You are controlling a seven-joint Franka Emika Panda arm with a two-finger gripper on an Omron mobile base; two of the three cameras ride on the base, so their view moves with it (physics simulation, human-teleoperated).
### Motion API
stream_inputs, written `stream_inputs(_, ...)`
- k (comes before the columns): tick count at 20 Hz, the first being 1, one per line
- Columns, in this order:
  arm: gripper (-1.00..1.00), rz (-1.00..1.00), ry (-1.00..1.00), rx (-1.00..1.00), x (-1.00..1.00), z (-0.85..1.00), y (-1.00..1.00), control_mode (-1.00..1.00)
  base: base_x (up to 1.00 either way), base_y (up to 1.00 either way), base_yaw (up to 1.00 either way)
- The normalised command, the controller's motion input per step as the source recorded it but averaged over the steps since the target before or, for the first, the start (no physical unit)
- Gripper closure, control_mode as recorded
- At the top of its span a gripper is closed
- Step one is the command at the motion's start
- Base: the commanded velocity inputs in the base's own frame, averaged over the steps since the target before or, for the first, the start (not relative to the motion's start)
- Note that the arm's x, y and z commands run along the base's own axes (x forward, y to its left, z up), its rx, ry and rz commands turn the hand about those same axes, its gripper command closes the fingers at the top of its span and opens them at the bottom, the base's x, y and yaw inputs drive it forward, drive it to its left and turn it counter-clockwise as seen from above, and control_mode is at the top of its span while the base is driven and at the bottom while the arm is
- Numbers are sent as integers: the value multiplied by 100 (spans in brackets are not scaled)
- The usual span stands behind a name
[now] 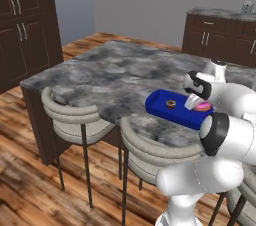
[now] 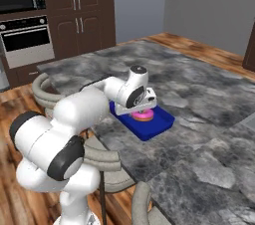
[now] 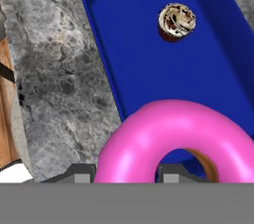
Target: Take the donut and cupcake from the fridge and place them on the empty tray on the dining counter.
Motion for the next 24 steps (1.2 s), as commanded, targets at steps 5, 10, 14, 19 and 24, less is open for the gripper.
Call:
stream_inputs(5, 100, 0, 2, 0, 42, -37, -15, -100, 0, 0, 0)
stream_inputs(10, 100, 0, 2, 0, 38, -38, -14, -100, 0, 0, 0)
stream_inputs(14, 100, 0, 2, 0, 37, -38, -8, -100, 0, 0, 0)
stream_inputs(19, 100, 0, 2, 0, 39, -37, -10, -100, 0, 0, 0)
stream_inputs(24, 100, 0, 2, 0, 44, -35, -14, -100, 0, 0, 0)
